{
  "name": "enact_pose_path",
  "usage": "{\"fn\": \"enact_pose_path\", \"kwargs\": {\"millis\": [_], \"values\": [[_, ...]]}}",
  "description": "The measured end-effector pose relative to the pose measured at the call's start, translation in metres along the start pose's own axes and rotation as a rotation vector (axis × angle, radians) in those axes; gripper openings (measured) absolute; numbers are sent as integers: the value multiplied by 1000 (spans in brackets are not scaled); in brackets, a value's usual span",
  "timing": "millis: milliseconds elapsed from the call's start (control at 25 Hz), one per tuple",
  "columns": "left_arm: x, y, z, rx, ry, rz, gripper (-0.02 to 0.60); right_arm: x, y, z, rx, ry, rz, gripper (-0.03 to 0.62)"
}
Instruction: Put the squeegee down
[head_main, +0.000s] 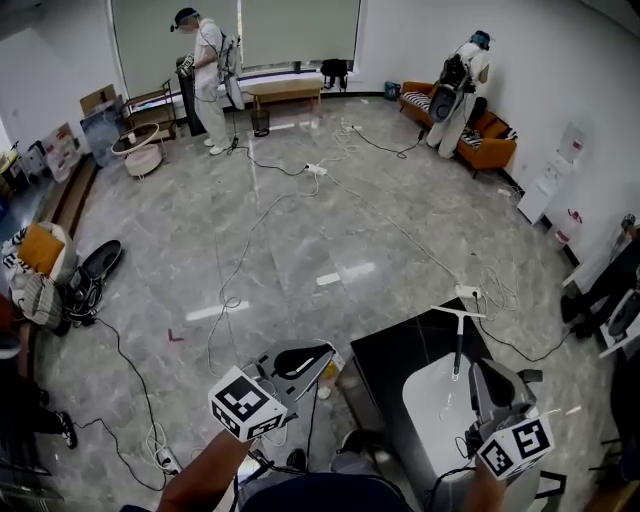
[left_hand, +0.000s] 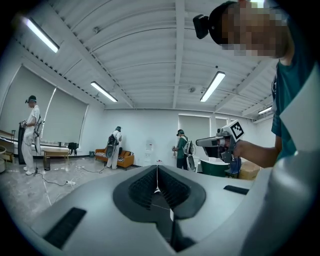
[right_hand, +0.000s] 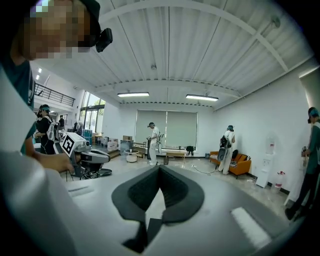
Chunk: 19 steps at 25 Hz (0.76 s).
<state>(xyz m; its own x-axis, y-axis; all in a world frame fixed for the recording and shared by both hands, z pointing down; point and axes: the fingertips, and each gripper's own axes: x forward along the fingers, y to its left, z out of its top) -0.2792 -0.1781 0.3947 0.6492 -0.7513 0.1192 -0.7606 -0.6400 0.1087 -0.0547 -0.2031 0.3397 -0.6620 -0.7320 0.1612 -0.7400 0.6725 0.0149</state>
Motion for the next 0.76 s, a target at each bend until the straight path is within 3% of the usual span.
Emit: {"fn": "enact_pose_path", "kwargs": {"millis": [760], "values": [[-48,-77,-16,21,28,-117,6,-71,55,-14,21,3,-47,6]]}}
